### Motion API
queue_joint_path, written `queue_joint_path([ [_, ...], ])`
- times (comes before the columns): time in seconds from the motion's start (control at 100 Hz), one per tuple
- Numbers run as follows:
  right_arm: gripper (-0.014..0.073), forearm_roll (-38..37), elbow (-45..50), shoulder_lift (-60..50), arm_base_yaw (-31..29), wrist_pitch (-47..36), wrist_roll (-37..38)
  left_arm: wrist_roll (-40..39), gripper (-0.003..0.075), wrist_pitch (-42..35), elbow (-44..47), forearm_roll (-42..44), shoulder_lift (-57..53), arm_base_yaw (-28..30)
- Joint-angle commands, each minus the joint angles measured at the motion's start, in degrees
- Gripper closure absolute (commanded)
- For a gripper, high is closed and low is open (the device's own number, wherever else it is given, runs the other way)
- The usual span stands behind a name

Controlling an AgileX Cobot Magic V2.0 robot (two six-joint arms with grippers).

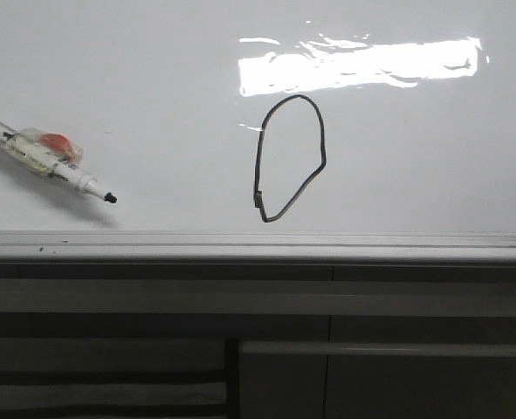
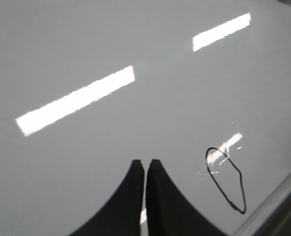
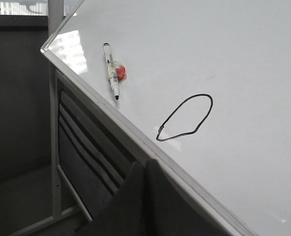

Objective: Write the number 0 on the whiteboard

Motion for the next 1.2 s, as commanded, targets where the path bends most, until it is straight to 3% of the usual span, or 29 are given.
queue_joint_path([
  [0.0,0.0662,0.7,-1.4,0.5,0.1,-4.8,-0.1,0.8,0.0740,4.9,-1.6,-0.4,0.4,0.2],
  [0.12,0.0662,0.7,-1.4,0.5,0.1,-4.8,-0.1,0.9,0.0740,12.9,-1.6,-2.5,0.4,0.2],
  [0.2,0.0662,0.7,-1.4,0.5,0.1,-4.8,-0.1,7.6,0.0740,21.0,-1.6,-12.6,0.0,0.2],
  [0.26,0.0662,0.7,-1.4,0.5,0.1,-4.8,-0.1,20.5,0.0740,23.3,-1.6,-22.4,-0.6,1.1],
  [0.3,0.0662,0.7,-1.4,0.5,0.1,-4.8,-0.1,34.5,0.0740,23.2,-1.6,-33.4,-1.1,2.6],
  [0.31,0.0662,0.7,-1.4,0.5,0.1,-4.8,-0.1,34.5,0.0740,23.0,-1.6,-35.0,-1.2,2.6],
  [0.32,0.0662,0.7,-1.4,0.5,0.1,-4.8,-0.1,40.7,0.0740,22.9,-1.6,-38.3,-1.4,3.5],
  [0.33,0.0662,0.7,-1.4,0.5,0.1,-4.8,-0.1,40.7,0.0740,22.7,-1.6,-38.3,-1.5,3.5],
  [0.35,0.0662,0.7,-1.4,0.5,0.1,-4.8,-0.1,48.5,0.0740,22.5,-1.6,-44.9,-2.0,4.8],
  [0.42,0.0662,0.7,-1.4,0.5,0.1,-4.8,-0.1,64.5,0.0740,22.2,-1.3,-60.8,-4.3,8.9],
  [0.48,0.0662,0.7,-1.4,0.5,0.1,-4.8,-0.1,71.2,0.0740,21.4,0.0,-69.0,-6.5,12.4],
  [0.62,0.0662,0.7,-1.4,0.5,0.1,-4.8,-0.1,71.3,0.0740,19.5,6.0,-73.7,-9.8,17.8],
  [0.88,0.0662,0.7,-1.4,0.5,0.1,-4.8,-0.1,71.3,0.0740,10.6,23.9,-74.2,-15.0,23.5],
  [0.94,0.0662,0.7,-1.4,0.5,0.1,-4.6,-0.1,71.2,0.0740,19.5,23.3,-75.2,-19.3,23.8],
  [1.03,0.0662,0.7,-1.4,0.5,0.1,-4.7,-0.1,71.2,0.0740,23.4,23.4,-76.1,-24.3,23.8],
  [1.19,0.0662,0.7,-1.4,0.5,0.1,-4.5,-0.1,71.3,0.0740,31.4,23.4,-77.0,-24.0,22.0],
])
